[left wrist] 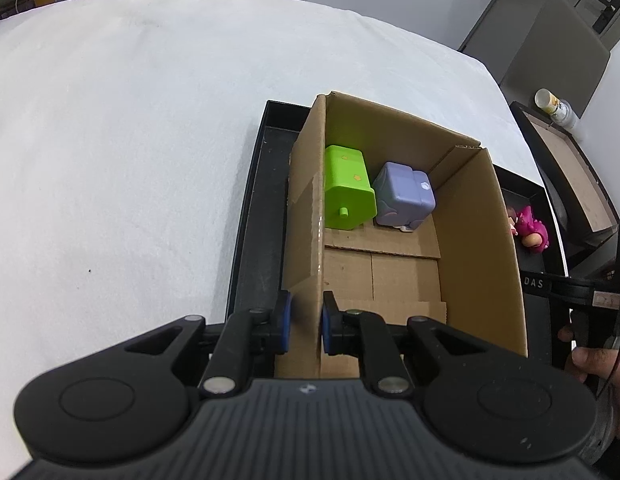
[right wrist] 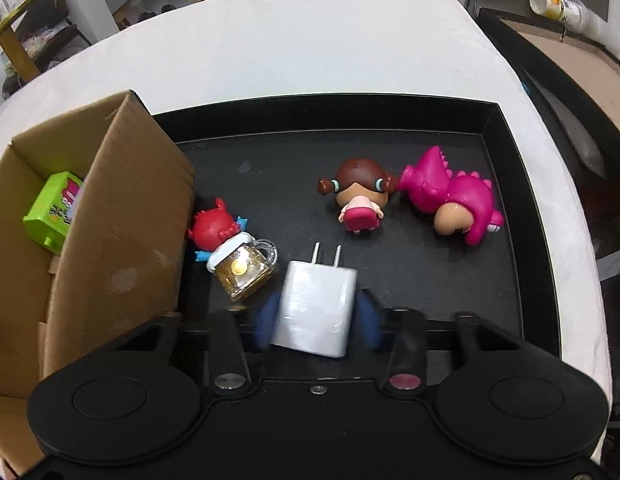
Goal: Organize rigid objects
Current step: 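Grasp the white plug charger with the right gripper and lift it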
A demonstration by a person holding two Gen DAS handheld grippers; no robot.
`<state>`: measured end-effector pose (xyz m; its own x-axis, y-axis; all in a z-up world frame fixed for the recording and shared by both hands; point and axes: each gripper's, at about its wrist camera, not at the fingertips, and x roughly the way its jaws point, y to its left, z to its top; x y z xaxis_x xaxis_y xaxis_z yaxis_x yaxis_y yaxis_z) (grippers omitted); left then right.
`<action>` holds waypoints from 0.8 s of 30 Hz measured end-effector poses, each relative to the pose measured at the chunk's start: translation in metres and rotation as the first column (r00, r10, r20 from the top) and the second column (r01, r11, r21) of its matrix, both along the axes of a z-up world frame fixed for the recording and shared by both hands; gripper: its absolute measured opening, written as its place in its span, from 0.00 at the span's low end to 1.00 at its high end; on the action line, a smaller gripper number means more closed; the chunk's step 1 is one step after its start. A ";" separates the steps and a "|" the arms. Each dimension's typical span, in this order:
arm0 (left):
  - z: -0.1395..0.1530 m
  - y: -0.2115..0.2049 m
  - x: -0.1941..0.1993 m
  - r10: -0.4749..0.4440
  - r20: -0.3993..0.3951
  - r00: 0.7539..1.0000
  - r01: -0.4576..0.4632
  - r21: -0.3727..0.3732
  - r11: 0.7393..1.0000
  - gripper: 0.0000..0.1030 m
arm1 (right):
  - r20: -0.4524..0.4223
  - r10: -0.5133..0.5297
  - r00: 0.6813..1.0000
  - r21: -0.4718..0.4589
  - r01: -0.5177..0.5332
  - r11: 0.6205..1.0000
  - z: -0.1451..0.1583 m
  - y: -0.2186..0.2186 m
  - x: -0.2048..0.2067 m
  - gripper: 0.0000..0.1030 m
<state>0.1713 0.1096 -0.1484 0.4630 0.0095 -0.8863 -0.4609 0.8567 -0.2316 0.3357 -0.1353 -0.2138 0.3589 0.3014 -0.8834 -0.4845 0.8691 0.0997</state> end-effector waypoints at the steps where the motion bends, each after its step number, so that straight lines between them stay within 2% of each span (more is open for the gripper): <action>1: 0.000 0.000 0.000 0.000 -0.001 1.000 0.000 0.001 1.000 0.13 | -0.004 -0.001 1.000 -0.001 0.001 1.000 0.001 -0.001 0.000 0.36; 4: -0.001 0.000 0.001 0.000 -0.002 1.000 0.000 0.001 1.000 0.13 | -0.017 -0.007 1.000 -0.006 0.007 1.000 0.001 -0.006 -0.002 0.36; 7: -0.001 0.001 0.001 0.000 0.000 1.000 0.000 0.000 1.000 0.13 | -0.064 -0.034 0.997 0.038 0.037 0.999 0.003 -0.017 -0.001 0.36; 11: -0.001 0.000 0.001 0.003 -0.001 1.000 -0.003 0.000 1.000 0.13 | -0.062 -0.030 0.998 0.055 0.034 0.998 0.011 -0.023 -0.003 0.36; 24: -0.001 -0.004 0.003 -0.007 -0.013 1.000 0.008 0.028 1.000 0.13 | 0.035 0.030 0.999 0.093 -0.033 0.995 0.055 -0.017 -0.013 0.36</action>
